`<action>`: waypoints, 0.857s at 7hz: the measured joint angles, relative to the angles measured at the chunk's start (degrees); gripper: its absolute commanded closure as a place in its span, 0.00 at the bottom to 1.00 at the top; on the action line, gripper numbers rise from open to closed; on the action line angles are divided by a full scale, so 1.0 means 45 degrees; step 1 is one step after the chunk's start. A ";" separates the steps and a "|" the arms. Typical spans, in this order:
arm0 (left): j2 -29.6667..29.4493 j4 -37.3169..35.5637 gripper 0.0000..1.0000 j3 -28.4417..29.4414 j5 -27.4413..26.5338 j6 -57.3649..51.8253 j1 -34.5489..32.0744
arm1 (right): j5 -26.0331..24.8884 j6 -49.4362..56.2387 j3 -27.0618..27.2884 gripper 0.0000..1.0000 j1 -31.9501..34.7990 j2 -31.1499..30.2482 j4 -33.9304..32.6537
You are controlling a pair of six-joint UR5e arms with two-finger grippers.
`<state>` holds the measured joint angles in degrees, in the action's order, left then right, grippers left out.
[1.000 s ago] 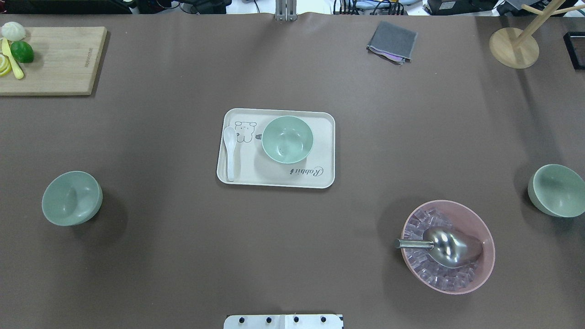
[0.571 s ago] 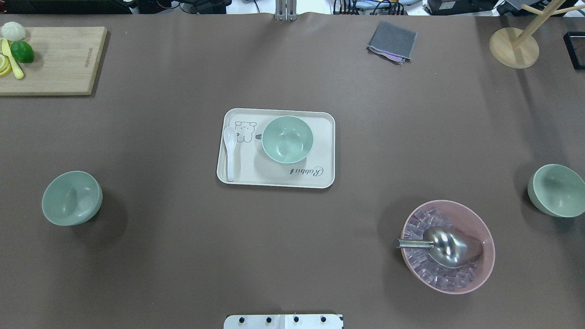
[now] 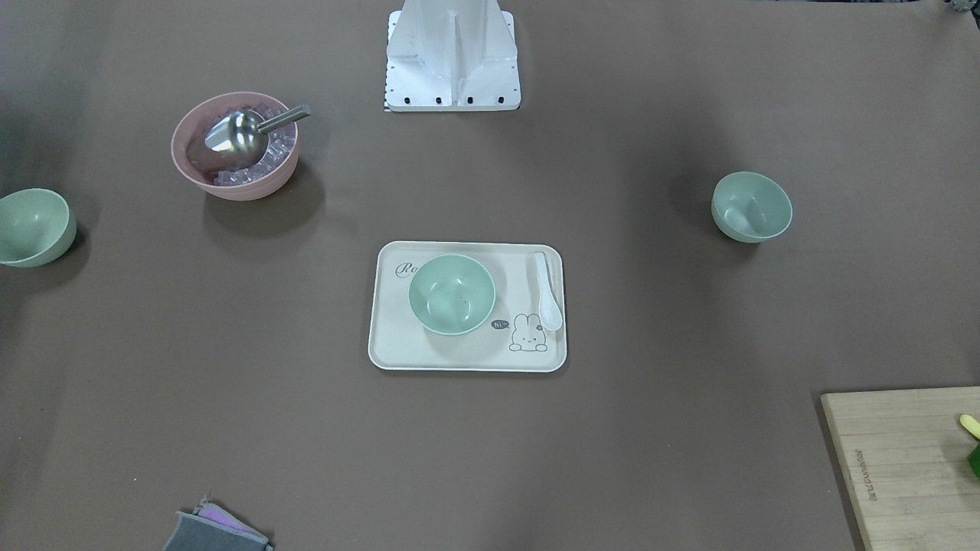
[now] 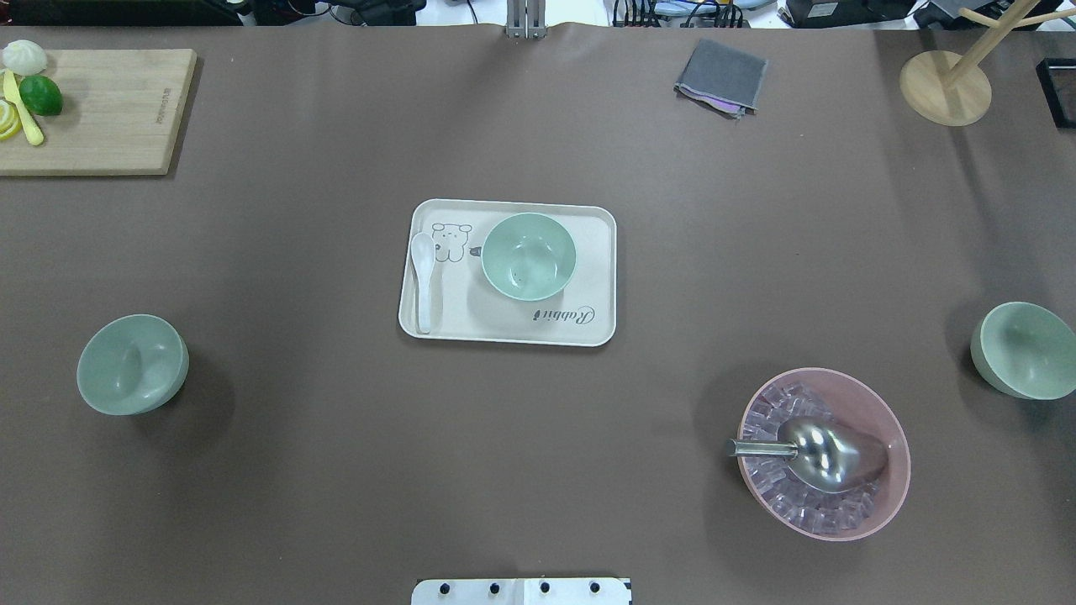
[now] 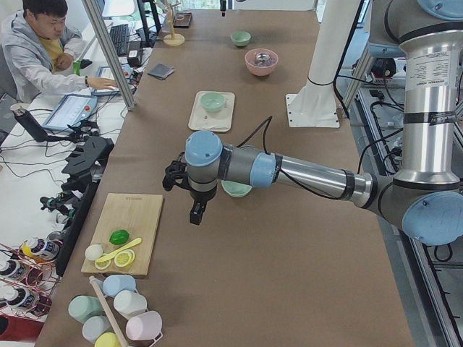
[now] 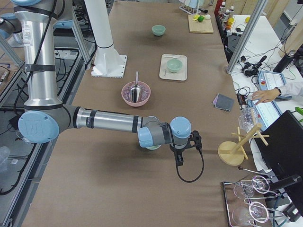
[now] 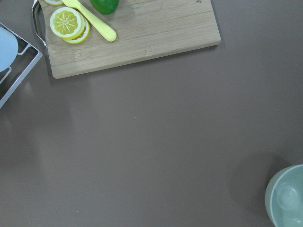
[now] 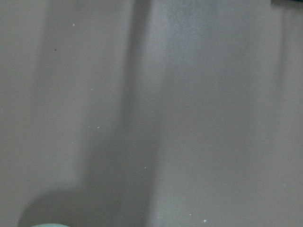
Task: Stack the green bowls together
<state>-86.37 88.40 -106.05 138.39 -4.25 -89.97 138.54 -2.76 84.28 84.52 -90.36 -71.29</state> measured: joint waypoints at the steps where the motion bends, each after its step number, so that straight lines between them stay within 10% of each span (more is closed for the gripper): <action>1: -0.0017 -0.0013 0.02 0.0096 0.0030 0.0015 -0.0002 | 0.0133 -0.1019 0.0085 0.01 -0.0430 -0.0392 0.1148; 6: -0.0057 -0.0010 0.02 0.0165 0.0157 0.0033 0.0030 | -0.0031 -0.3522 0.0121 0.13 -0.2335 -0.1830 0.4113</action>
<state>-86.63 88.35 -105.31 139.10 -4.11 -89.83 138.40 -18.61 84.83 74.01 -98.60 -52.78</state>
